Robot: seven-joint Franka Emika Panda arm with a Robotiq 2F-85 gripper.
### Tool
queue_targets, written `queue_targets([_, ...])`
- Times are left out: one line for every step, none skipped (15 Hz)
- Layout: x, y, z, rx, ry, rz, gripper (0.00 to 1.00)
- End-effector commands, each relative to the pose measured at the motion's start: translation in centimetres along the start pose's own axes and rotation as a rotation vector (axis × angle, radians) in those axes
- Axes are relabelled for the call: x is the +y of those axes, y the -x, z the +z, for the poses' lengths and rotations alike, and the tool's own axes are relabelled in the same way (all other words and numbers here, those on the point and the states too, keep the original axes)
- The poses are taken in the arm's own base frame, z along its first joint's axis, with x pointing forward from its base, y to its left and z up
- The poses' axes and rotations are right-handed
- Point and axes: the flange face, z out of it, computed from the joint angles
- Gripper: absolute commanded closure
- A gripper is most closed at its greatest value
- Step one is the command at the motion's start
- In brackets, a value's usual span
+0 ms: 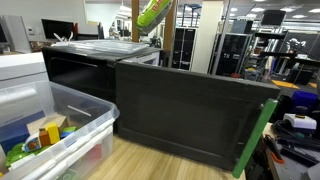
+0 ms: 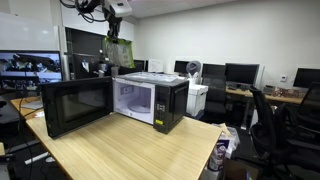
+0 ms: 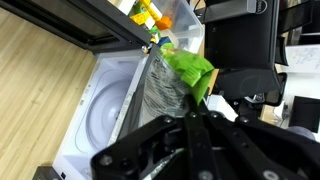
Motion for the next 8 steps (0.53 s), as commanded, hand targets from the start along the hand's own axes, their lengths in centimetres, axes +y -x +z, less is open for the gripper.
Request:
queue_targets([-1.0, -0.7, 0.4, 0.021, -0.077, 0.018, 1.00])
queue_targets([-1.0, -1.0, 0.7, 0.034, -0.104, 0.022, 1.00])
queue_targets([-1.0, -1.4, 1.4, 0.055, -0.134, 0.026, 1.00])
queue_targets([-1.1, -2.1, 2.2, 0.079, -0.161, 0.033, 1.00])
queue_targets([-1.0, -2.8, 3.2, 0.101, -0.185, 0.038, 1.00])
queue_targets([-1.1, -3.3, 4.1, 0.120, -0.203, 0.040, 1.00])
queue_targets([-1.0, -3.8, 5.0, 0.133, -0.215, 0.041, 1.00])
queue_targets([-0.8, -4.3, 6.1, 0.146, -0.227, 0.042, 1.00])
